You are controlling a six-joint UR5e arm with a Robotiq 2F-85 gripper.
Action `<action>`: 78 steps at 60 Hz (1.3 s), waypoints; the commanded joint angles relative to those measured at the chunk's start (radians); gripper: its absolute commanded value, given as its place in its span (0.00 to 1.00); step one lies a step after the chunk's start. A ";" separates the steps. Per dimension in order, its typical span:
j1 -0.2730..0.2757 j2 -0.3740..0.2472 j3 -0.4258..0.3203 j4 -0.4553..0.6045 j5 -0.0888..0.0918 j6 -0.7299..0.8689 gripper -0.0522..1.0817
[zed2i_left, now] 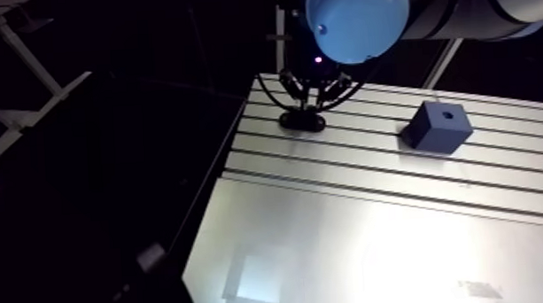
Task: Pick up the M10 bolt and insert it into the hex recess until seated.
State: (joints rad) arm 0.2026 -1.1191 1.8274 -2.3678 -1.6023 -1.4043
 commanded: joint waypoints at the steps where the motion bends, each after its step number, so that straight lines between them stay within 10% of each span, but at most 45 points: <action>1: 0.000 0.000 -0.001 0.000 0.000 0.000 0.68; 50: 0.002 -0.060 -0.032 0.025 0.006 -0.015 0.75; 78: -0.037 -0.136 -0.284 0.453 0.010 -0.393 0.82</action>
State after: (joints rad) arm 0.1945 -1.2167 1.6763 -2.1251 -1.5910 -1.5840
